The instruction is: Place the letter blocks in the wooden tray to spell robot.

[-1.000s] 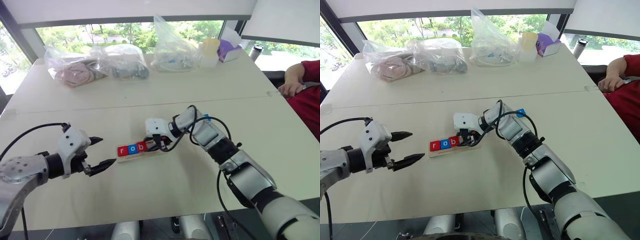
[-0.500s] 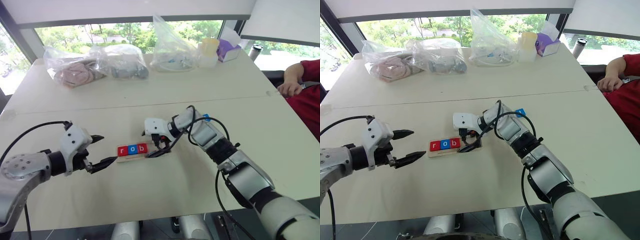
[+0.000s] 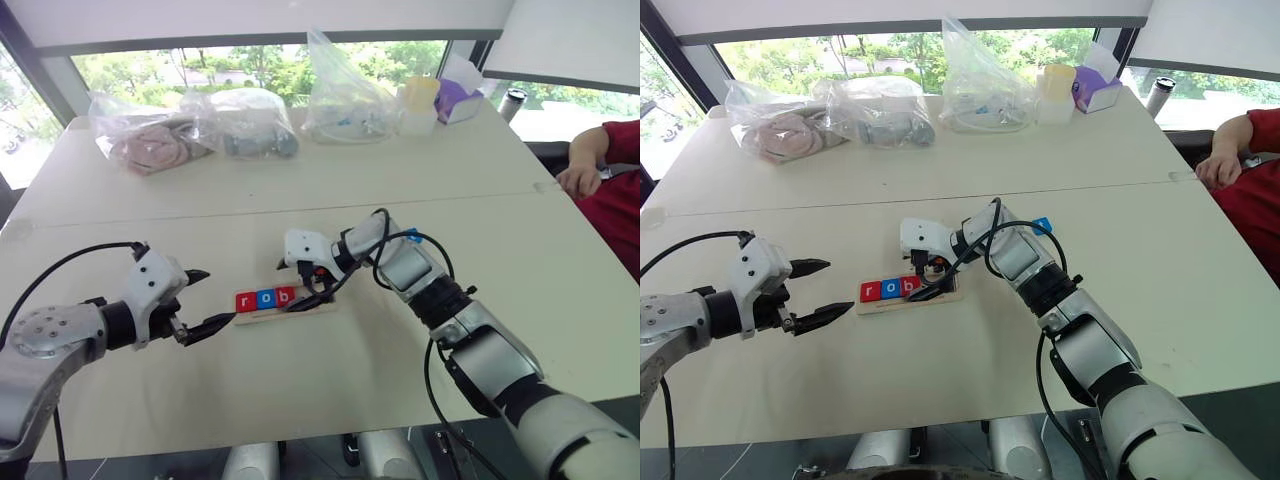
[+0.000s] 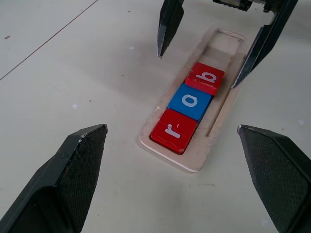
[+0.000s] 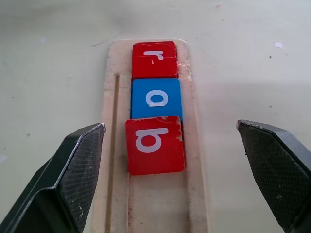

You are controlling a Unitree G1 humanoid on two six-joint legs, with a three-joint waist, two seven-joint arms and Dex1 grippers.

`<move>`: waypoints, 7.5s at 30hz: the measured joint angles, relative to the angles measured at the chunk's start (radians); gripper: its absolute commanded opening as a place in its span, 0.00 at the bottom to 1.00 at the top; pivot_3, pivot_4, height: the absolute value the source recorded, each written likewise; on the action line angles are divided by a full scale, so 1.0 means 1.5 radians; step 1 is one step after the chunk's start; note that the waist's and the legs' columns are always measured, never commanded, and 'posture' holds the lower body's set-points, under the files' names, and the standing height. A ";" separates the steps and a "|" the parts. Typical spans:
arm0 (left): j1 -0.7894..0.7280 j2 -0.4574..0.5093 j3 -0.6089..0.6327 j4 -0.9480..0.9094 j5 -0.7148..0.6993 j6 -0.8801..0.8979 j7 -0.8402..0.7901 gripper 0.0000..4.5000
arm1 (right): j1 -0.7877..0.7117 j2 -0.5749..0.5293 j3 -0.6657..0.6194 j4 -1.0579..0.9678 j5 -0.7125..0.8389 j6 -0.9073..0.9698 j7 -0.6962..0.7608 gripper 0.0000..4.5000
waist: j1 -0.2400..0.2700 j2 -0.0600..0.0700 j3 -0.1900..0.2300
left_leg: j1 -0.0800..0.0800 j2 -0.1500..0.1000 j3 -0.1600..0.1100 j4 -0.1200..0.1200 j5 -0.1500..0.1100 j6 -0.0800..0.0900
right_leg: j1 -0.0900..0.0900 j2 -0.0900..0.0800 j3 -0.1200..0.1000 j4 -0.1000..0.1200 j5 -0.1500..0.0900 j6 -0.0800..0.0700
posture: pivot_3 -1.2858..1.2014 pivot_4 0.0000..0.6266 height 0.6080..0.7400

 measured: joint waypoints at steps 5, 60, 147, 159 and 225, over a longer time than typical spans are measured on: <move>-0.052 -0.018 0.000 -0.002 -0.044 0.026 0.002 1.00 | 0.040 -0.049 -0.086 -0.120 0.028 0.077 -0.063 0.99 | 0.006 0.000 0.000 | -0.001 0.000 -0.001 0.000 0.000 0.000 | 0.000 -0.001 0.000 0.000 0.000 0.000 | 0.52 0.24 1.00; -0.240 -0.077 -0.110 0.068 -0.102 0.066 -0.005 1.00 | 0.405 0.171 -0.385 -0.736 0.055 0.839 -0.764 0.49 | 0.000 0.000 -0.001 | -0.001 -0.001 -0.001 0.000 0.000 0.000 | 0.000 0.000 0.000 -0.002 -0.002 0.003 | 0.52 0.24 1.00; -0.084 0.047 -0.062 0.090 -0.001 -0.014 -0.080 1.00 | 0.048 -0.027 0.023 -0.030 0.008 -0.175 -0.002 0.26 | 0.000 -0.001 0.000 | 0.000 0.000 0.001 -0.001 0.000 0.000 | 0.000 0.000 0.001 0.000 0.000 0.002 | 0.52 0.24 1.00; -0.066 0.083 -0.042 0.063 -0.030 0.012 -0.117 1.00 | 0.037 -0.004 0.033 0.041 -0.024 -0.201 -0.002 0.26 | 0.000 -0.001 0.000 | 0.000 0.000 0.001 -0.001 0.000 0.000 | 0.000 0.000 0.001 0.000 0.000 0.001 | 0.52 0.24 1.00; -0.098 0.038 -0.106 0.035 -0.040 0.026 -0.074 1.00 | 0.103 -0.069 -0.005 -0.071 -0.008 -0.100 0.002 0.26 | -0.010 -0.001 0.000 | 0.000 0.000 0.000 0.000 0.000 0.000 | 0.000 0.001 0.002 0.000 0.001 0.002 | 0.52 0.24 1.00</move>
